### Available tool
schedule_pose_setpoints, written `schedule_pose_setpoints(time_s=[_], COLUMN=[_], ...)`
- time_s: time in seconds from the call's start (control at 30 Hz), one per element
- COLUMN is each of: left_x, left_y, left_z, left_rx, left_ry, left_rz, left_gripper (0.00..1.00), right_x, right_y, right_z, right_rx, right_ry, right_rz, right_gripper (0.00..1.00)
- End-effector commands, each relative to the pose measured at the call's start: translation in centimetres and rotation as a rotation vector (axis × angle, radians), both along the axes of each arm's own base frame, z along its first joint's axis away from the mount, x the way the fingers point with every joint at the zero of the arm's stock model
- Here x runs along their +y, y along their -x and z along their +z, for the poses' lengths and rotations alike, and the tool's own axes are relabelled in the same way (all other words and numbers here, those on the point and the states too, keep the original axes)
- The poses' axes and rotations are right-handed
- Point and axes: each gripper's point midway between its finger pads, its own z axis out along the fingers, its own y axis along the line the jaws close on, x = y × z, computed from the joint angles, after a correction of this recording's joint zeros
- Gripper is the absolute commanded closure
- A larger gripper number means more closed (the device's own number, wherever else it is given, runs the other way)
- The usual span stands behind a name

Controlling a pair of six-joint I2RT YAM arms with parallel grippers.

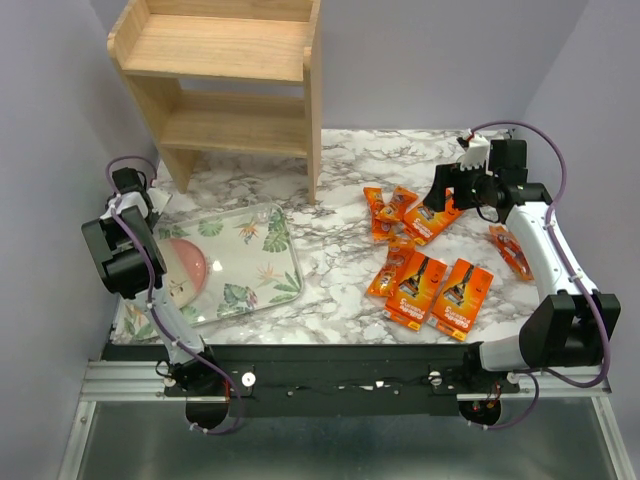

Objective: Place and organize the shaving razors onto the shelf

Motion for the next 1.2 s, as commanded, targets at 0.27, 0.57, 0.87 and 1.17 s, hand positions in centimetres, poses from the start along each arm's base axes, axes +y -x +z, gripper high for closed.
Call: schedule_pose_setpoints(time_s=[0.27,0.57,0.87,1.17], left_x=[1.4,-7.5,-12.2,-10.4], left_y=[-7.1,-5.4,-4.6,-10.6], left_z=[2.6,10.2,16.4,26.0], left_rx=[-0.147,-0.338,-0.728,-1.275], left_ry=[-0.054,0.280,0.508,0.441], left_rz=[-0.076,-0.142,0.073,-0.042], left_gripper=[1.00,0.82,0.29,0.24], right_x=[0.0,2.9,13.3,21.2], right_y=[0.7,-1.7,-5.0,-10.3], right_z=[0.0,6.7,14.5,17.9], right_rx=[0.000,-0.185,-0.534,-0.670], right_ry=[0.009,-0.017,-0.070,-0.124], right_rz=[0.017,0.135,0.263,0.201], right_gripper=[0.06,0.06,0.00,0.00])
